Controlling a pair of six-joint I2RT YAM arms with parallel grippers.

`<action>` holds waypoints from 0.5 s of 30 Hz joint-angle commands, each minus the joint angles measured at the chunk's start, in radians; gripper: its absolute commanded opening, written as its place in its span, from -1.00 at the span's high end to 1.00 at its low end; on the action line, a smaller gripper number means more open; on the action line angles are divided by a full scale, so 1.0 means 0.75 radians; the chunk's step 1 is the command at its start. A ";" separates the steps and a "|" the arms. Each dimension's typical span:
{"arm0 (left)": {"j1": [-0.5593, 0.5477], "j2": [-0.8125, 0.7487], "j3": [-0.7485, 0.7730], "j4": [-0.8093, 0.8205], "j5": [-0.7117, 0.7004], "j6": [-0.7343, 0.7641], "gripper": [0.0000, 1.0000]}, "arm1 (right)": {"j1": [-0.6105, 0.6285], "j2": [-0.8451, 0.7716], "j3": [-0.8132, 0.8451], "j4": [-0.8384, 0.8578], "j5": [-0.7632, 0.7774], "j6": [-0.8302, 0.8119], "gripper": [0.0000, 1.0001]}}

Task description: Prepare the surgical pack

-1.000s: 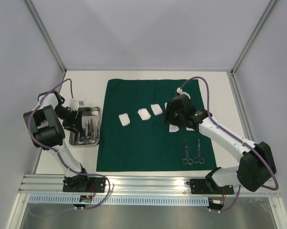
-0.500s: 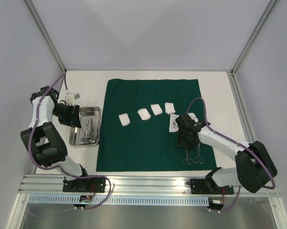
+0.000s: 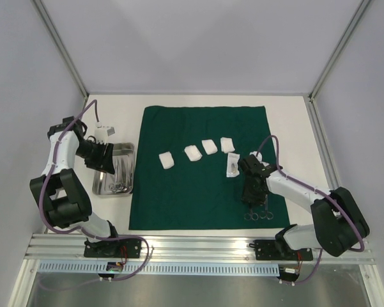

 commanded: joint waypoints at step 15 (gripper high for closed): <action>-0.025 -0.053 -0.014 0.019 0.043 -0.027 -0.07 | -0.025 -0.056 -0.034 0.056 -0.046 -0.045 0.66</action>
